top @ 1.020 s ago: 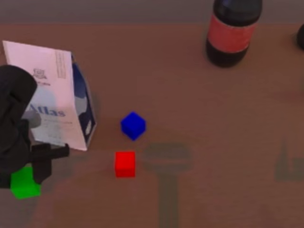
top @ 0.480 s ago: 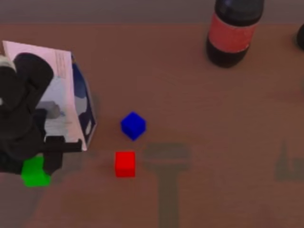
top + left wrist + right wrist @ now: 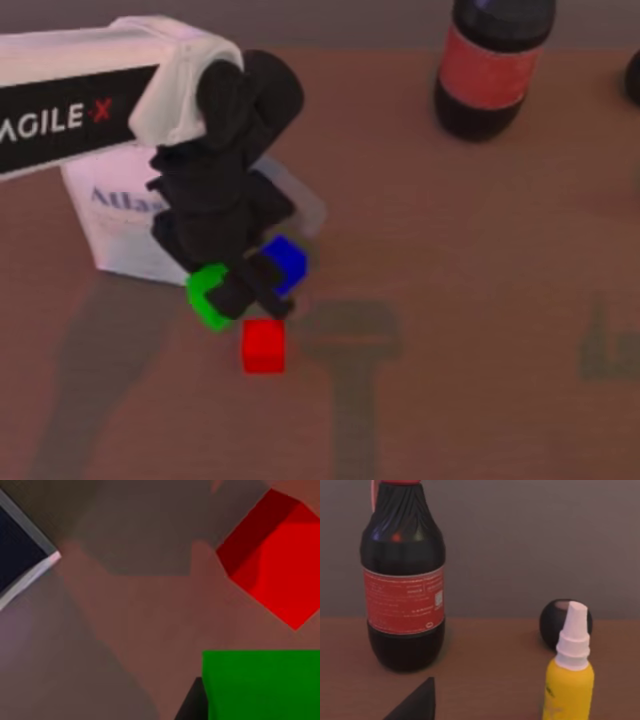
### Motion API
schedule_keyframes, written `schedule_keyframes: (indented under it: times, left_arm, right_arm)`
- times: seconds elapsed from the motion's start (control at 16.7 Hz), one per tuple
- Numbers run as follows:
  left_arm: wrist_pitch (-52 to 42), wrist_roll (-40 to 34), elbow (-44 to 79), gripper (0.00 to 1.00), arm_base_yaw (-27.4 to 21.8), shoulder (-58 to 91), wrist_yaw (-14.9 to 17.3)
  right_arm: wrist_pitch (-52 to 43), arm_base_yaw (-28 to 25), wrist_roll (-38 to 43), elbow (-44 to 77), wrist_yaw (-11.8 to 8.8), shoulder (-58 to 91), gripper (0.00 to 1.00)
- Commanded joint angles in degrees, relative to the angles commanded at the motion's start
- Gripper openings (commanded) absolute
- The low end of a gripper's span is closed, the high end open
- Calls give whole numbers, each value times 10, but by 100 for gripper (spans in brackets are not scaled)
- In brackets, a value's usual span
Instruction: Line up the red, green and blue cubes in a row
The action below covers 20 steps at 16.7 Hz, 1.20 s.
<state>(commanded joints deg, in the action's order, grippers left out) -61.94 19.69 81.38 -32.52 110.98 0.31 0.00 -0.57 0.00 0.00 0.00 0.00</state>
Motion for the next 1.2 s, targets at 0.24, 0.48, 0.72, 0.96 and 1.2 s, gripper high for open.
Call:
schedule_keyframes:
  times: [0.24,0.48,0.72,0.96,1.2]
  left_arm:
    - [-32,173,125,0,-78,83,3]
    - [-47,255,194,0,-123,126,5]
    - [-48,261,199,0,-126,129,5]
    - [-27,262,186,0,-124,131,4]
    - [37,262,141,0,-123,153,5]
  right_arm:
    - [0,0,0,0,0,0,100]
    - [0,0,0,0,0,0,100]
    - [0,0,0,0,0,0,100]
    - [0,0,0,0,0,0,100]
    - [0,0,0,0,0,0,100]
